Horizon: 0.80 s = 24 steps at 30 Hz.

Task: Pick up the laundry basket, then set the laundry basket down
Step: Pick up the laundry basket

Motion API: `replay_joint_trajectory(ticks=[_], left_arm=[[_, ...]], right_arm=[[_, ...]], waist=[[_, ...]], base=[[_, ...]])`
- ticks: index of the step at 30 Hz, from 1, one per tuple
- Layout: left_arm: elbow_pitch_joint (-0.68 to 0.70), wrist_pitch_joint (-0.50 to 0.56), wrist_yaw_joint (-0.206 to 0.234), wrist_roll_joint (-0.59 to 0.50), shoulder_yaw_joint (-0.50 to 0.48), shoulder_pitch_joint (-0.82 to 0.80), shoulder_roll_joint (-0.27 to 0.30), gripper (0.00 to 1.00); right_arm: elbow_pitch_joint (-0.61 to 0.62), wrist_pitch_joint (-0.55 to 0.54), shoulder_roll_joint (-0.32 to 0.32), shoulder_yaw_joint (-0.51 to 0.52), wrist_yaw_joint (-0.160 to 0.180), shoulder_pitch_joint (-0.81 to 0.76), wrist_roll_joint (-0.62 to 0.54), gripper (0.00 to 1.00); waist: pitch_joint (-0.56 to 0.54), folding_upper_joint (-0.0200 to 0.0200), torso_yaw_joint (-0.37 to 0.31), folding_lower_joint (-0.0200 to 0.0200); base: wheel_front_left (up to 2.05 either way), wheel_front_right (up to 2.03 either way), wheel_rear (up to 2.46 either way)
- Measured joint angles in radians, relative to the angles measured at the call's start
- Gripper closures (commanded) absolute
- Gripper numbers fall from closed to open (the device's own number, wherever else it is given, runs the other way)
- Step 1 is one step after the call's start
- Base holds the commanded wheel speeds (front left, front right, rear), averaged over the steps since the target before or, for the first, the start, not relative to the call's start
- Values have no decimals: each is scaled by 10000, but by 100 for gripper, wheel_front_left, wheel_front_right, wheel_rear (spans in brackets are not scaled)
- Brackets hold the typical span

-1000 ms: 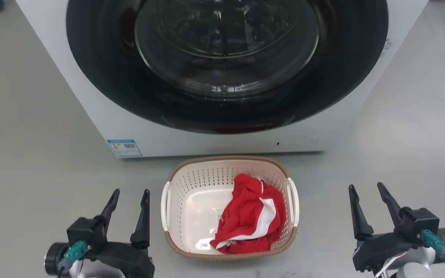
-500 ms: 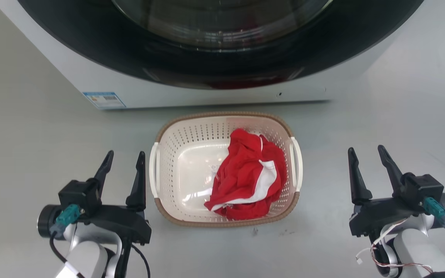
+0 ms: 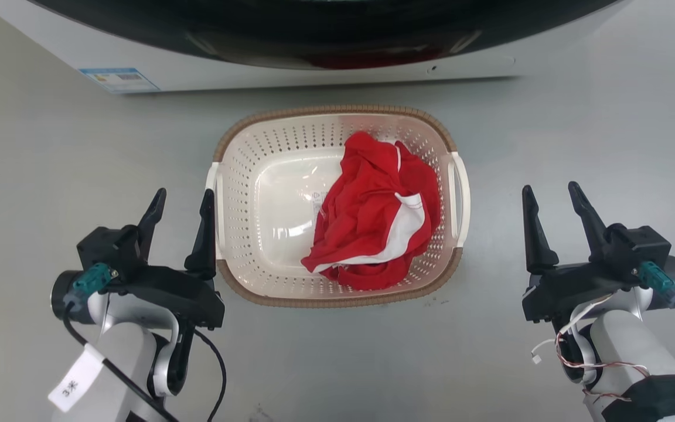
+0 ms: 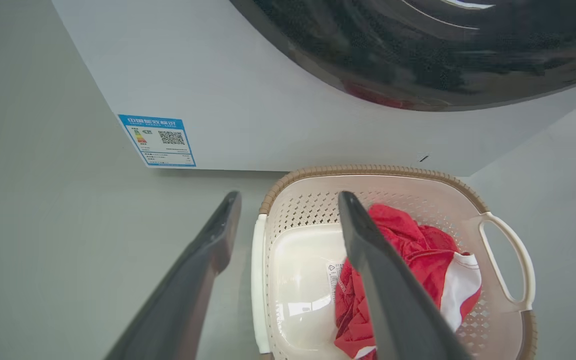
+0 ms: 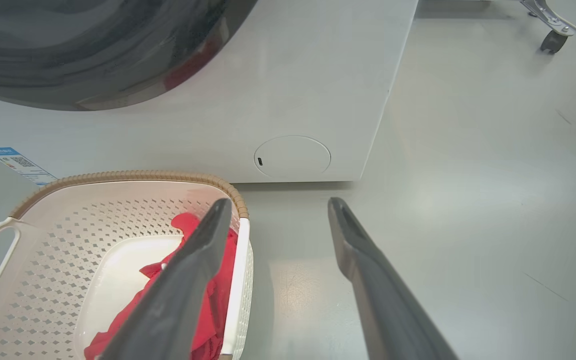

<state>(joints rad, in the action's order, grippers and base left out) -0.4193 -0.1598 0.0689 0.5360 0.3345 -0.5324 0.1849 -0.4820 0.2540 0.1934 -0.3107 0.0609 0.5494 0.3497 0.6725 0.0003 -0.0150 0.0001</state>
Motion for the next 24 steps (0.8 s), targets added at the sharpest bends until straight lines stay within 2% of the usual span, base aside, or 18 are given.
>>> replay_joint_trajectory(ticks=[12, 24], left_arm=[[-892, 104, -180, 31, -6, -783, -38, 0], [-2117, 278, -617, 113, -4, -2003, -132, 0]], right_arm=[[-430, 25, -238, -69, -84, 692, -150, 0], [-1124, 27, -512, -167, -305, 1799, -176, 0]], waist=[[1001, -1, -71, 0], [1725, -1, -62, 0]], base=[[0, 0, 0], [0, 0, 0]])
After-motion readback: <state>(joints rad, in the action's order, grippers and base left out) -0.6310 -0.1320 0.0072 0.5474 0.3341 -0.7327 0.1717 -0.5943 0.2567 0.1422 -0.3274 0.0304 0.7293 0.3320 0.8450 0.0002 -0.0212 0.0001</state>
